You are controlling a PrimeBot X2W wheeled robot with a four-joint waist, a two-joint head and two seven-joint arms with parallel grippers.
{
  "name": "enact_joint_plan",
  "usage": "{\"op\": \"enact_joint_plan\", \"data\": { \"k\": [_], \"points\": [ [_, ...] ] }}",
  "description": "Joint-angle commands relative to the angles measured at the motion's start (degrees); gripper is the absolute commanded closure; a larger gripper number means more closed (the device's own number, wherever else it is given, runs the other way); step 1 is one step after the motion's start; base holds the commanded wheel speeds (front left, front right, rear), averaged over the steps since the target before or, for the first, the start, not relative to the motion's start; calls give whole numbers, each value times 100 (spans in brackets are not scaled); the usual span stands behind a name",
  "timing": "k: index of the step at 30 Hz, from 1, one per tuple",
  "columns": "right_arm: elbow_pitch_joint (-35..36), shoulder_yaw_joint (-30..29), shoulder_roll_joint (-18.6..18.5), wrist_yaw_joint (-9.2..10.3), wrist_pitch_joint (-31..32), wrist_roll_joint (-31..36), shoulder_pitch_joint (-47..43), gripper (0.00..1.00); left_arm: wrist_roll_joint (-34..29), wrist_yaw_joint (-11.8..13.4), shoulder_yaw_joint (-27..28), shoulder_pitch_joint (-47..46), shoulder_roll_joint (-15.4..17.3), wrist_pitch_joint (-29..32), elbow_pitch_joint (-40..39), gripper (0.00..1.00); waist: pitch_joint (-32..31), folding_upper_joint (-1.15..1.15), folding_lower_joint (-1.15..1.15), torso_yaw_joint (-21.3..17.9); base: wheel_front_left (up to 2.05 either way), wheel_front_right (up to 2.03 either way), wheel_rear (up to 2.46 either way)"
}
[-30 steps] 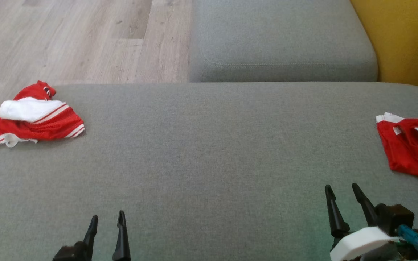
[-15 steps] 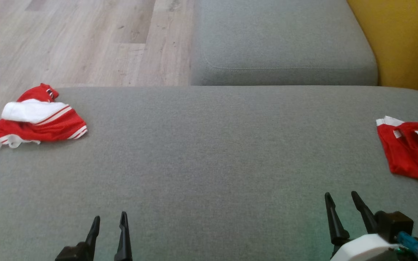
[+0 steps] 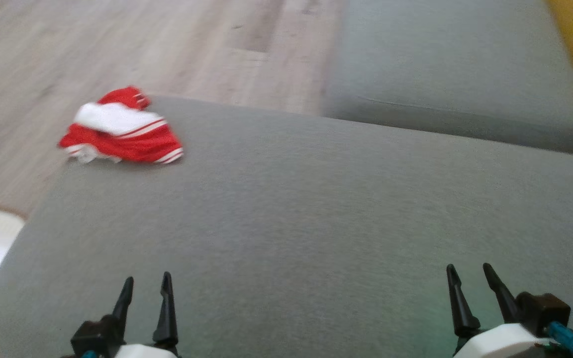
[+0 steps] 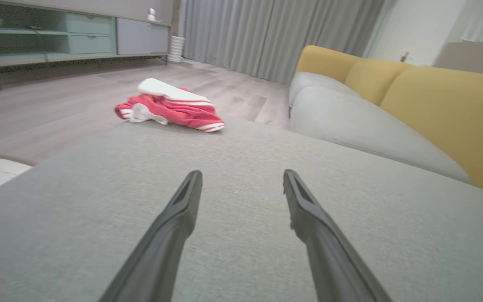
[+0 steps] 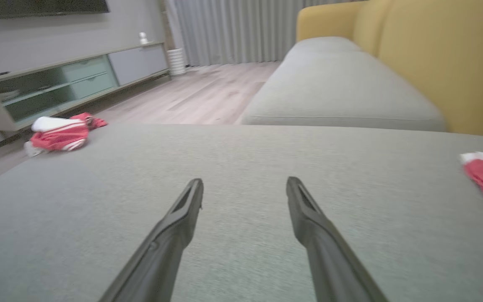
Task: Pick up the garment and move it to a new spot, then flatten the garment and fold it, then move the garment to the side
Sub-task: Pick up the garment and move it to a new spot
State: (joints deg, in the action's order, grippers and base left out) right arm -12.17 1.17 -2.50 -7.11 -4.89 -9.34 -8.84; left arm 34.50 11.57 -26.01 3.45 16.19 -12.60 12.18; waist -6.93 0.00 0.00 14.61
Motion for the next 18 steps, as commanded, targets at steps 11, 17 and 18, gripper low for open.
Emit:
{"op": "enact_joint_plan", "data": {
  "k": [11,17,18],
  "points": [
    [-5,813,-38,-37,-100,-112,926,0,24,283,738,-149,245,-164,-631,0,438,0,0,1324,0,0,0],
    [-207,1060,-38,-37,-126,-102,1254,0,-7,362,1001,46,198,-218,-867,0,554,0,0,1398,0,0,0],
    [-231,1080,-38,-37,-137,-100,1285,0,-15,361,1032,69,192,-222,-892,0,564,0,0,1404,0,0,0]
  ]
}}
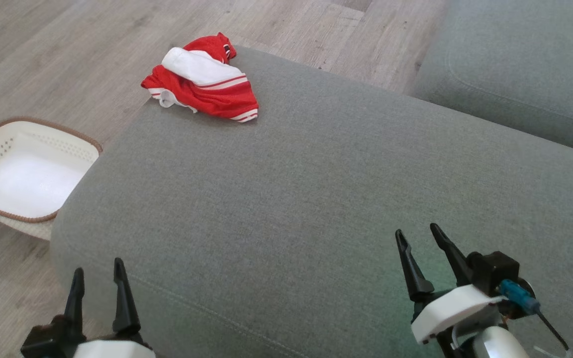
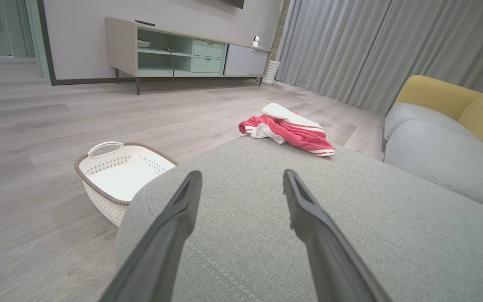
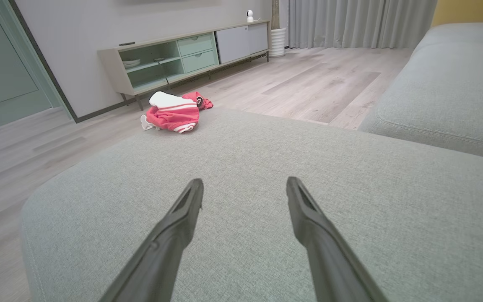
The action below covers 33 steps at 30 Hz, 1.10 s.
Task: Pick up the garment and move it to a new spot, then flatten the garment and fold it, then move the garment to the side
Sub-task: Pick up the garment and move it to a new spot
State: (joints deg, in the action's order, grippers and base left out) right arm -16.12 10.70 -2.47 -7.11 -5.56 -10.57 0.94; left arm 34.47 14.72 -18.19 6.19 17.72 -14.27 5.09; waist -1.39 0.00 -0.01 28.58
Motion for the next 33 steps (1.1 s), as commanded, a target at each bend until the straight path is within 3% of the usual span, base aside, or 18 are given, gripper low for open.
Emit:
{"op": "enact_joint_plan", "data": {
  "k": [1,6,13,19,27,33],
  "points": [
    [146,145,-41,-37,-82,28,331,0,-20,43,276,-187,36,-58,-204,0,18,0,1,15,0,0,0],
    [174,72,-41,-37,-124,96,348,0,-114,-47,361,-362,227,-27,-291,0,82,0,1,73,0,0,0],
    [571,-439,-41,-37,43,365,140,0,-245,-351,520,-1664,977,619,-405,0,344,0,1,147,0,0,0],
    [1377,-506,-41,-37,559,909,492,0,-157,-673,904,-3421,1612,1106,-35,0,1289,0,1,-524,0,0,0],
    [2127,-504,-41,-37,1059,1398,951,0,42,-905,948,-5401,1773,1768,1263,0,2262,0,1,-1335,0,0,0],
    [2590,-672,-41,-37,1377,1631,934,0,-80,-1043,543,-6426,1526,2213,2594,0,2915,0,1,-1702,0,0,0]
  ]
}}
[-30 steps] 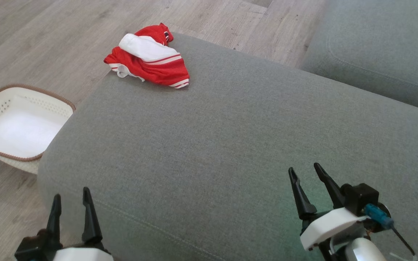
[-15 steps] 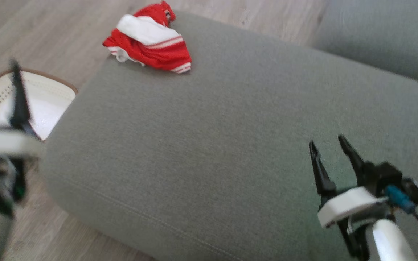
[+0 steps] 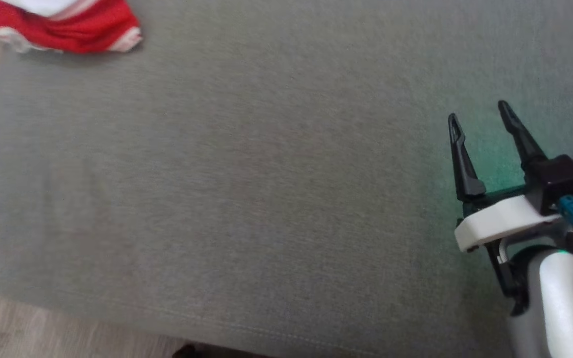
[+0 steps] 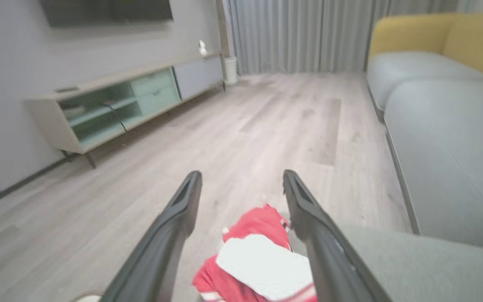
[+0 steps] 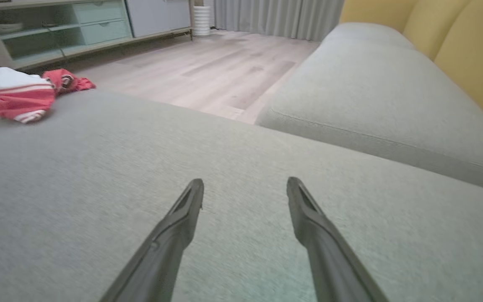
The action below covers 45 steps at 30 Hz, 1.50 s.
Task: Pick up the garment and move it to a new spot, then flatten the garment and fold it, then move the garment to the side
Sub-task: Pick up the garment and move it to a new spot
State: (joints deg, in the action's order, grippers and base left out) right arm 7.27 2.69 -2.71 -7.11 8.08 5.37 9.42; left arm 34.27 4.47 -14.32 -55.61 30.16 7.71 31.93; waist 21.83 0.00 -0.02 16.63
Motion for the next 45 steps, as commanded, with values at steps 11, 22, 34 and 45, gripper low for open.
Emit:
{"op": "enact_joint_plan", "data": {
  "k": [11,22,34,45],
  "points": [
    [880,-5,-17,-37,183,182,22,0,-29,-296,-191,-826,-303,77,1816,0,1311,0,2,-719,0,0,0],
    [1013,-18,-17,-37,203,195,-21,0,77,-404,-297,-834,-454,386,2972,5,1370,0,2,-745,0,0,0],
    [786,-50,-17,-37,4,44,43,0,-51,-493,-402,-1019,-226,-200,3236,100,938,0,2,-750,0,0,0],
    [92,-95,-17,-37,-412,-417,20,0,-576,-769,-937,-1295,79,-498,3060,100,-227,0,2,-1015,0,0,0]
  ]
}}
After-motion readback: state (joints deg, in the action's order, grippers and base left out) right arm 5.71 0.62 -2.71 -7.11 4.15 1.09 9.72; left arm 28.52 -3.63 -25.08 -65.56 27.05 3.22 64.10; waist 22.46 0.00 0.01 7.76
